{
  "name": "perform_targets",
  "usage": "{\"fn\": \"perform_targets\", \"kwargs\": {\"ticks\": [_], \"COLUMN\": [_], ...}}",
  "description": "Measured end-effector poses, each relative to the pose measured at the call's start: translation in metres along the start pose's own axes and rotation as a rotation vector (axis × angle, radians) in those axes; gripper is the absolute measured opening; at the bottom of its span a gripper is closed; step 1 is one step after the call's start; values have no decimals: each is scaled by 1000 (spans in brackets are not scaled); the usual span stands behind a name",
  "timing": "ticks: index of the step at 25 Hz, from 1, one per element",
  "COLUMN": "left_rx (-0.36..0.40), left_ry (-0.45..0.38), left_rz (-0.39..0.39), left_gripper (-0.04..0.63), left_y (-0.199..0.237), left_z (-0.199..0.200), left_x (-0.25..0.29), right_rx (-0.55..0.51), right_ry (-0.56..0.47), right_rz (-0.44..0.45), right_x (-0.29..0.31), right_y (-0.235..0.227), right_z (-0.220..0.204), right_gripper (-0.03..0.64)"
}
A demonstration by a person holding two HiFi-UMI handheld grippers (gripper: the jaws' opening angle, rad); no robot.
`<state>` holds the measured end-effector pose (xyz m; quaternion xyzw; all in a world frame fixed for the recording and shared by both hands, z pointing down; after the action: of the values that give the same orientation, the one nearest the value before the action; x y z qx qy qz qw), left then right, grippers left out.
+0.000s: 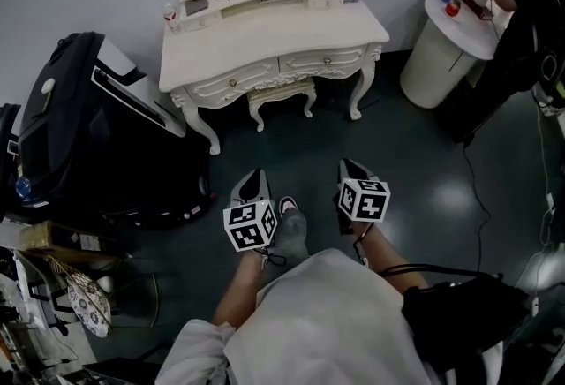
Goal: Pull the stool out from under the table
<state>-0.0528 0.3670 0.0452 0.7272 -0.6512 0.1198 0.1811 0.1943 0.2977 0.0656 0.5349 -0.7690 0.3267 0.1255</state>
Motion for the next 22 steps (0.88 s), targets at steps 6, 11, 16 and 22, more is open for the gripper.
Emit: {"fn": "perform_targets", "kwargs": {"ticks": [6, 11, 16, 22], "left_rx": [4, 32, 53, 41], "left_ry": [22, 66, 111, 121], "left_rz": [-4, -9, -14, -45], "left_gripper": [8, 8, 8, 8], "left_y": [16, 37, 65, 91], "left_z": [20, 40, 55, 70], "left_x": [44, 81, 129, 184], "right_rx": [17, 66, 117, 105], "right_ry": [10, 20, 34, 88], "right_rz": [-22, -40, -53, -69], "right_x": [38, 86, 134, 186], "right_y": [-7, -12, -11, -1], "right_z": [25, 48, 62, 77], "right_gripper": [0, 0, 0, 0]}}
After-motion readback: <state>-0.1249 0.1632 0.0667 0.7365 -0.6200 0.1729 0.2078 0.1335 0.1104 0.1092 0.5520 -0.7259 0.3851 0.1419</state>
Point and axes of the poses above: the fingertips, and each gripper's own axes: x forward along the fingers, y to its left, z out of its top, the point moved 8 cm from there along -x, backward along the fingers, and after that the axes turned 8 degrees about x, right-handed, at the moved point
